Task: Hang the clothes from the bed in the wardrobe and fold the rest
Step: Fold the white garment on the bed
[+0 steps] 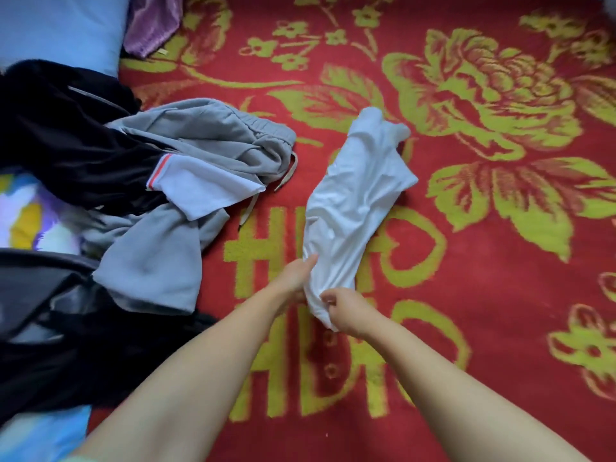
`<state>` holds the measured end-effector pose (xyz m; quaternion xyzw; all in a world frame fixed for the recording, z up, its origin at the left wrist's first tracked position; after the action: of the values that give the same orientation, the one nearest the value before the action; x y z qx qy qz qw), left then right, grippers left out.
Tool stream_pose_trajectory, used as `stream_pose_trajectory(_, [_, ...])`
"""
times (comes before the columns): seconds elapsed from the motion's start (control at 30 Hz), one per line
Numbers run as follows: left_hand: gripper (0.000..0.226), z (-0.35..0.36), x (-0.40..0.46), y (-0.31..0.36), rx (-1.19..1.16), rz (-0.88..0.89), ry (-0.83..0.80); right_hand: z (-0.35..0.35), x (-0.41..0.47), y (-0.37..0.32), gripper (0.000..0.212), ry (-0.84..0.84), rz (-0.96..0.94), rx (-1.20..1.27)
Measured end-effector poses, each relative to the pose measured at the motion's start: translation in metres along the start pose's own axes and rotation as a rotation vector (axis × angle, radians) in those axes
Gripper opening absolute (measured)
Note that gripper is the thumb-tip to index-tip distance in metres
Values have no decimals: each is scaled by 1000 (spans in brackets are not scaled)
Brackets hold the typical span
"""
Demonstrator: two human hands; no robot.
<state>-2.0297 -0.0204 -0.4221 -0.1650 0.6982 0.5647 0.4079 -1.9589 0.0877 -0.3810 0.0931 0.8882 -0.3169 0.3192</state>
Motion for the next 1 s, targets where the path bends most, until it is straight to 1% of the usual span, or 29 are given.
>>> stream_pose_trajectory(0.07, [41, 10, -19, -20, -130, -81, 31, 14, -26, -4, 30, -86, 4, 92])
stream_pose_trajectory(0.13, [35, 9, -38, -34, -252, -125, 81, 27, -50, -3, 28, -170, -34, 145])
stream_pose_trajectory(0.2, [29, 5, -59, -42, -346, -162, 62, 36, -72, 2, 24, -228, -31, 213])
stream_pose_trajectory(0.27, [28, 0, -81, -50, -390, -207, 28, 44, -89, 12, 23, -267, 45, 343])
stream_pose_trajectory(0.33, [27, -5, -100, -62, -459, -276, -24, 50, -98, 21, 30, -173, 202, 591])
stream_pose_trajectory(0.4, [28, -8, -117, -71, -505, -342, -55, 55, -102, 24, 28, -37, 400, 915])
stream_pose_trajectory(0.43, [28, -8, -124, -73, -494, -368, -63, 55, -100, 24, 30, -10, 463, 1058])
stream_pose_trajectory(0.47, [26, -7, -131, -76, -460, -373, -86, 56, -99, 24, 32, 2, 489, 1196])
stream_pose_trajectory(0.53, [23, -4, -146, -75, -333, -363, -148, 56, -95, 19, 31, 68, 473, 1401])
stream_pose_trajectory(0.6, [25, -1, -162, -69, -143, -340, -171, 48, -96, 12, 25, 234, 422, 1476])
stream_pose_trajectory(0.67, [22, -3, -168, -62, 70, -313, -94, 37, -99, 5, 23, 348, 366, 1420])
stream_pose_trajectory(0.73, [14, -7, -167, -47, 219, -229, 30, 20, -106, -3, 22, 369, 259, 1301])
stream_pose_trajectory(0.77, [17, -9, -164, -38, 240, -166, 106, 12, -109, -8, 24, 357, 184, 1199])
stream_pose_trajectory(0.8, [22, -9, -163, -27, 193, -99, 158, 5, -113, -11, 28, 339, 86, 1069])
stream_pose_trajectory(0.83, [27, -8, -161, -15, 107, -45, 161, -2, -119, -18, 26, 284, -9, 915])
stream_pose_trajectory(0.87, [31, -6, -159, -4, -4, -11, 110, -10, -127, -26, 19, 190, -95, 771])
stream_pose_trajectory(0.9, [37, -3, -161, 8, -88, 7, 47, -15, -135, -34, 20, 73, -169, 603])
stream_pose_trajectory(0.93, [48, -2, -159, 14, -110, 19, -6, -18, -141, -39, 25, -39, -217, 421])
stream_pose_trajectory(0.97, [62, -1, -159, 19, -71, 29, -40, -21, -146, -42, 28, -139, -229, 247])
stream_pose_trajectory(1.0, [71, 0, -158, 20, 5, 30, -41, -23, -151, -45, 29, -232, -214, 106])
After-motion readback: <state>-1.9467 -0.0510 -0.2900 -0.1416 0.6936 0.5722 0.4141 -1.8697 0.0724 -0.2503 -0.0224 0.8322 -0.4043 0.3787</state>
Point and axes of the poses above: each hand's wrist, its own x-axis towards the middle knuckle, its own z-axis out of the palm, y = z × x, the point moved 1 cm from there along x, towards the middle knuckle, and after that the axes turned 2 degrees about y, right-handed, at the moved point
